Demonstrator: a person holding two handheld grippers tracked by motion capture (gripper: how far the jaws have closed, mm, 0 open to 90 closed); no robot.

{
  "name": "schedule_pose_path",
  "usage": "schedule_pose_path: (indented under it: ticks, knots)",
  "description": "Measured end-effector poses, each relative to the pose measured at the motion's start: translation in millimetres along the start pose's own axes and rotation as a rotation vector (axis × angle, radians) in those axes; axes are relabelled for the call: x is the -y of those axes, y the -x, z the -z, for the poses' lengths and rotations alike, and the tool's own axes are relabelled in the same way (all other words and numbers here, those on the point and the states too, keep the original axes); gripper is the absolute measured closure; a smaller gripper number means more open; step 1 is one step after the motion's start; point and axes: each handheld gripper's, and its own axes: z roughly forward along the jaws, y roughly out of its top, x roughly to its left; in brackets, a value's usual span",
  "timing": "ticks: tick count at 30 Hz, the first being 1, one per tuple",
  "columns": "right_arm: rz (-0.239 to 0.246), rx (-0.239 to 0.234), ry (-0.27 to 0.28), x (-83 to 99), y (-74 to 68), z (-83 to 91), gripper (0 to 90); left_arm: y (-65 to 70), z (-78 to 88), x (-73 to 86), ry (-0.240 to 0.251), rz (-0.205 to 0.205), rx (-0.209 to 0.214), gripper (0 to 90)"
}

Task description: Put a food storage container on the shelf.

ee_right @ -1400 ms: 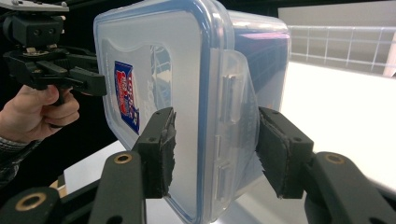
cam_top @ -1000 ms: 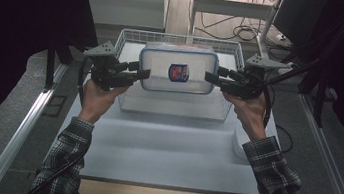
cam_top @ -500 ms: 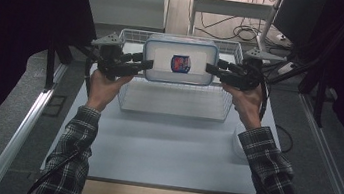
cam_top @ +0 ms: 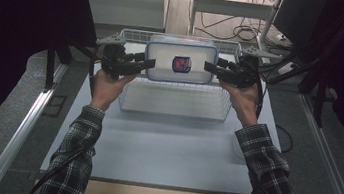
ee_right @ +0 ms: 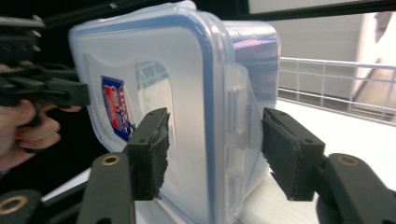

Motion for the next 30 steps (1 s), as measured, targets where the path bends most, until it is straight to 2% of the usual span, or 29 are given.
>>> schedule_pose_path:
  ticks: [3,8,9,11,16,23,26,30]
  knots:
    - [-0.003,0.004,0.007,-1.7,-0.2,-0.7,41.6,-2.3,1.2,-2.7,0.025,0.029,0.004,49.3]
    - [-0.006,-0.010,0.012,-0.2,1.8,0.2,43.0,-1.5,4.2,-2.3,0.044,0.029,-0.009,51.4]
    - [-0.012,-0.018,0.017,0.2,2.9,1.1,44.7,-1.7,4.5,-2.0,0.050,0.037,-0.007,55.9]
    - [-0.015,-0.023,0.024,-0.1,3.0,2.1,47.8,-1.8,3.1,-3.0,0.046,0.052,-0.022,54.8]
    - [-0.021,-0.011,0.017,-2.5,2.8,0.6,49.1,-3.2,-0.6,-6.7,0.036,0.048,-0.045,54.6]
    - [-0.102,-0.012,0.023,-7.1,9.4,-3.7,49.9,-6.4,-3.8,-12.7,0.037,0.063,-0.049,54.4]
    - [-0.165,-0.019,0.024,-11.2,14.8,-7.2,50.1,-8.6,-5.5,-14.6,0.037,0.078,-0.049,53.9]
    - [-0.192,-0.021,0.021,-13.8,18.3,-9.9,50.0,-12.2,-8.1,-16.4,0.038,0.086,-0.047,53.5]
